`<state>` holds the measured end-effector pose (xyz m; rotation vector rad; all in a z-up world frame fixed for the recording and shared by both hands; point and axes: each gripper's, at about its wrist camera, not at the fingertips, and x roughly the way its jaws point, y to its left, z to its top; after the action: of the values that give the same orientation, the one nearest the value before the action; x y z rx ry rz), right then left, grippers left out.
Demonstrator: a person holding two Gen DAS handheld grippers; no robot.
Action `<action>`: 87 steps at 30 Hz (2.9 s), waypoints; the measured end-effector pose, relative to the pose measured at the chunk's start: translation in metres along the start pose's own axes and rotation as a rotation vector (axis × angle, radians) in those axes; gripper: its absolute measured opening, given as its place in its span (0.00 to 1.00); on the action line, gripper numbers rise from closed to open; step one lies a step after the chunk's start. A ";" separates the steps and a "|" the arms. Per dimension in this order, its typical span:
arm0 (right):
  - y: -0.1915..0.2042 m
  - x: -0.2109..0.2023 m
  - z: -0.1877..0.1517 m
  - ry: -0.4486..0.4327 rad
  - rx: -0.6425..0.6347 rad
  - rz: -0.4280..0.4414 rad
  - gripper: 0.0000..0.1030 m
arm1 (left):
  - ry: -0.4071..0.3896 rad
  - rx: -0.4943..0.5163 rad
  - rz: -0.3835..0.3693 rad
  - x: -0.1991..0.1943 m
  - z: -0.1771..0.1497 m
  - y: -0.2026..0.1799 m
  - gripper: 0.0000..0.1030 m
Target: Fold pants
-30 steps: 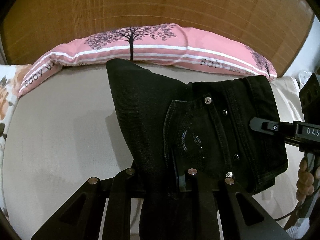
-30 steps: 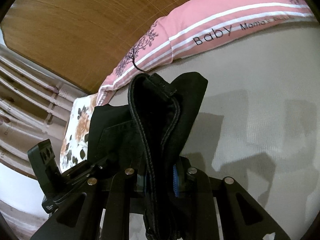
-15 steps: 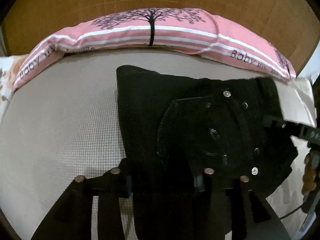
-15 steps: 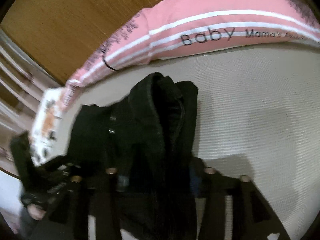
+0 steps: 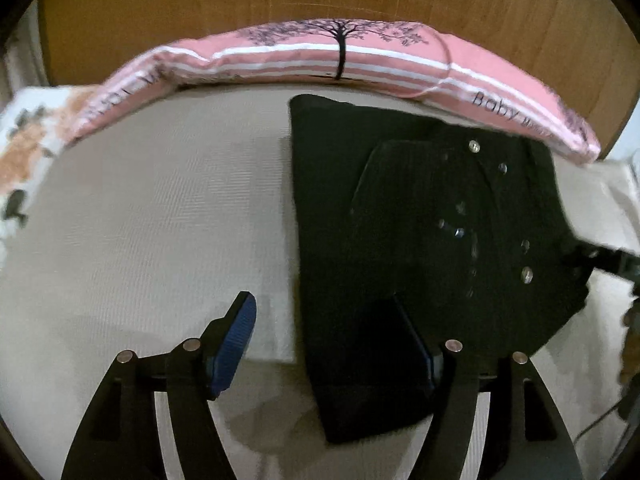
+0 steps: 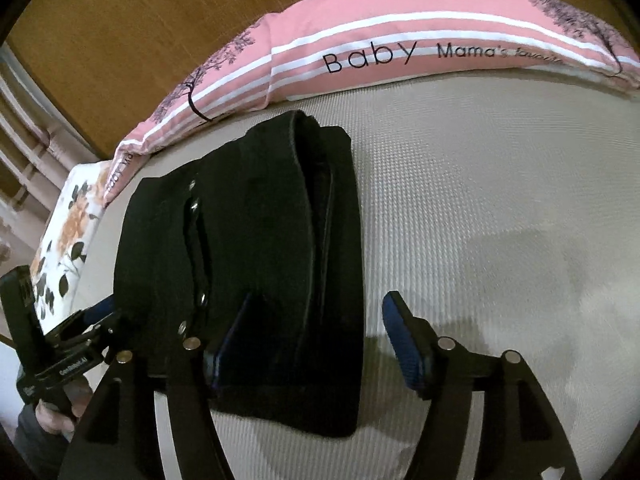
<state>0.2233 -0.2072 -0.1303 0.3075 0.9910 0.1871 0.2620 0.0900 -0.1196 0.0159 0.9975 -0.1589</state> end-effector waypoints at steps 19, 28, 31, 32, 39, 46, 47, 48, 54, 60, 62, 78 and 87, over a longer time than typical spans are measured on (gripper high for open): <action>0.072 -0.108 -0.085 -0.192 -0.136 -0.130 0.92 | -0.088 -0.050 0.176 -0.129 -0.077 -0.024 0.68; 0.112 -0.143 -0.116 -0.256 -0.174 -0.146 0.99 | -0.121 -0.035 0.206 -0.165 -0.105 -0.037 0.72; 0.122 -0.148 -0.124 -0.267 -0.211 -0.165 0.99 | -0.129 -0.044 0.199 -0.172 -0.110 -0.039 0.73; 0.124 -0.150 -0.126 -0.271 -0.217 -0.169 0.99 | -0.133 -0.045 0.198 -0.175 -0.112 -0.039 0.73; 0.129 -0.155 -0.138 -0.278 -0.240 -0.197 0.99 | -0.158 -0.043 0.206 -0.181 -0.117 -0.042 0.73; 0.132 -0.153 -0.146 -0.269 -0.233 -0.192 0.99 | -0.153 -0.056 0.206 -0.178 -0.119 -0.037 0.73; 0.132 -0.153 -0.146 -0.265 -0.234 -0.189 0.99 | -0.148 -0.063 0.204 -0.177 -0.119 -0.036 0.73; 0.133 -0.152 -0.147 -0.260 -0.234 -0.191 0.99 | -0.147 -0.064 0.202 -0.176 -0.119 -0.035 0.73; 0.138 -0.148 -0.150 -0.249 -0.258 -0.200 0.99 | -0.143 -0.050 0.200 -0.174 -0.121 -0.035 0.73; 0.145 -0.147 -0.155 -0.252 -0.289 -0.220 0.99 | -0.137 -0.043 0.196 -0.173 -0.125 -0.037 0.73; 0.146 -0.146 -0.155 -0.251 -0.291 -0.222 0.99 | -0.137 -0.037 0.197 -0.173 -0.126 -0.038 0.73; 0.143 -0.143 -0.154 -0.233 -0.283 -0.230 0.99 | -0.126 -0.019 0.203 -0.169 -0.126 -0.039 0.73; 0.142 -0.139 -0.154 -0.223 -0.274 -0.231 0.99 | -0.124 -0.013 0.207 -0.168 -0.128 -0.040 0.73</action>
<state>0.0161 -0.0886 -0.0508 -0.0375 0.7615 0.0745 0.0603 0.0822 -0.0463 0.0963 0.8671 0.0358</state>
